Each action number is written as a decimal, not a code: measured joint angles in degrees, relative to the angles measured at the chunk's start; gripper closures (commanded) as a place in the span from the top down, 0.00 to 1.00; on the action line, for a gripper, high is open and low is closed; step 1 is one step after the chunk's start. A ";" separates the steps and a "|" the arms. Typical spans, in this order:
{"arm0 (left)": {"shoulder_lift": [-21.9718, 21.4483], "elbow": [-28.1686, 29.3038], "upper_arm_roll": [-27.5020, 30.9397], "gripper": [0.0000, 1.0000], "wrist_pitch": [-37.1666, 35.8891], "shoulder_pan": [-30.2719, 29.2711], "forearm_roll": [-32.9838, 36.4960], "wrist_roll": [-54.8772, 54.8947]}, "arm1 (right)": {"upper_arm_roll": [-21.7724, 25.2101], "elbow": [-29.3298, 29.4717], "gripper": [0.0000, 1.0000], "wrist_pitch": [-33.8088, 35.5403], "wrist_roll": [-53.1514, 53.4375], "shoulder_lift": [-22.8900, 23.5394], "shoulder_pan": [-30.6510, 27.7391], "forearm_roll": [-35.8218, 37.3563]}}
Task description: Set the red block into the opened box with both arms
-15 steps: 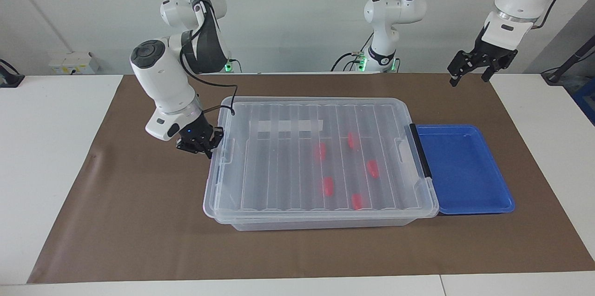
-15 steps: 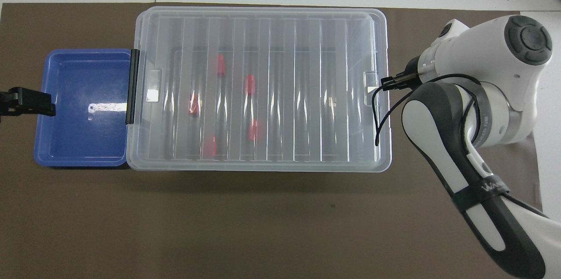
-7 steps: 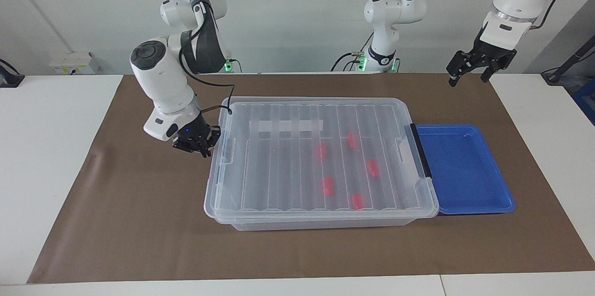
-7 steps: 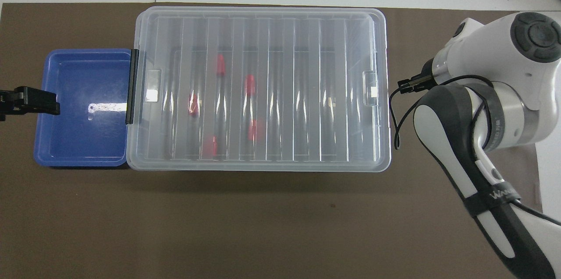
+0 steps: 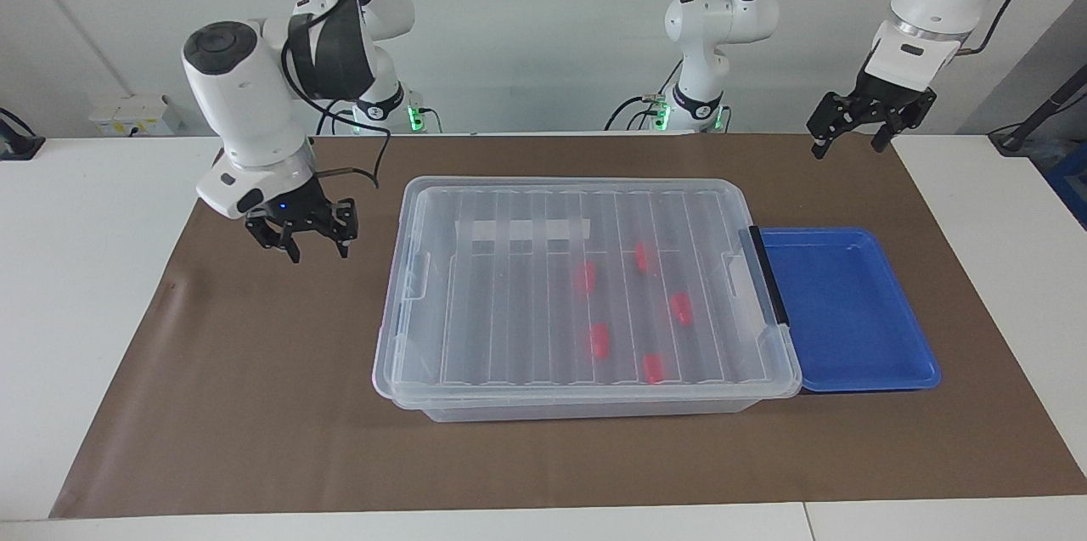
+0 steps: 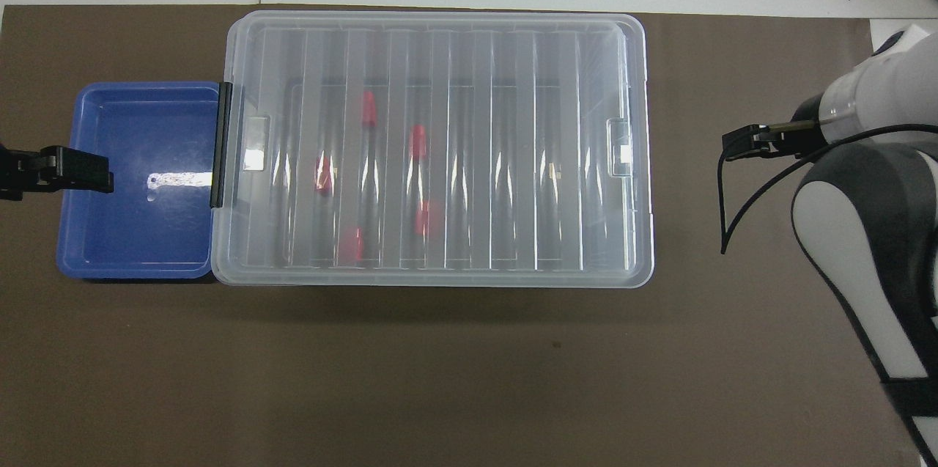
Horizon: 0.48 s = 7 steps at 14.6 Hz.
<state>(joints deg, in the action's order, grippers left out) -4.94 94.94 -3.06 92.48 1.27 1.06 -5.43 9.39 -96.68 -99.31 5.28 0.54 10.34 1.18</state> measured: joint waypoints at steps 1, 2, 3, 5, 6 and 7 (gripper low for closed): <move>0.00 0.00 -0.03 1.00 0.00 0.00 0.00 0.00 | 0.01 0.42 1.00 2.42 0.09 -1.26 -0.88 0.00; 0.00 0.00 -0.03 1.00 0.00 0.00 0.00 0.00 | 0.01 0.57 1.00 4.33 0.09 -2.32 -1.82 0.00; 0.00 0.00 -0.03 1.00 -0.01 0.00 0.00 0.00 | 0.02 0.59 1.00 5.92 0.07 -3.08 -2.90 0.00; 0.00 0.00 -0.03 1.00 -0.02 0.00 0.00 0.00 | -0.02 0.79 1.00 7.48 -0.47 -3.69 -4.49 -0.01; 0.00 0.00 -0.03 1.00 -0.02 0.00 0.00 0.00 | -0.06 1.24 1.00 8.28 -0.61 -3.67 -4.74 -0.01; 0.00 0.00 -0.03 1.00 -0.02 0.00 0.00 0.00 | -0.17 1.71 1.00 8.99 -0.73 -3.67 -4.72 -0.01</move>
<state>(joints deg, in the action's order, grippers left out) -4.94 94.94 -3.09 92.46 1.28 1.06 -5.43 9.23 -94.97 -90.32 4.56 -3.12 5.63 1.18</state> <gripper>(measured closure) 0.000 0.000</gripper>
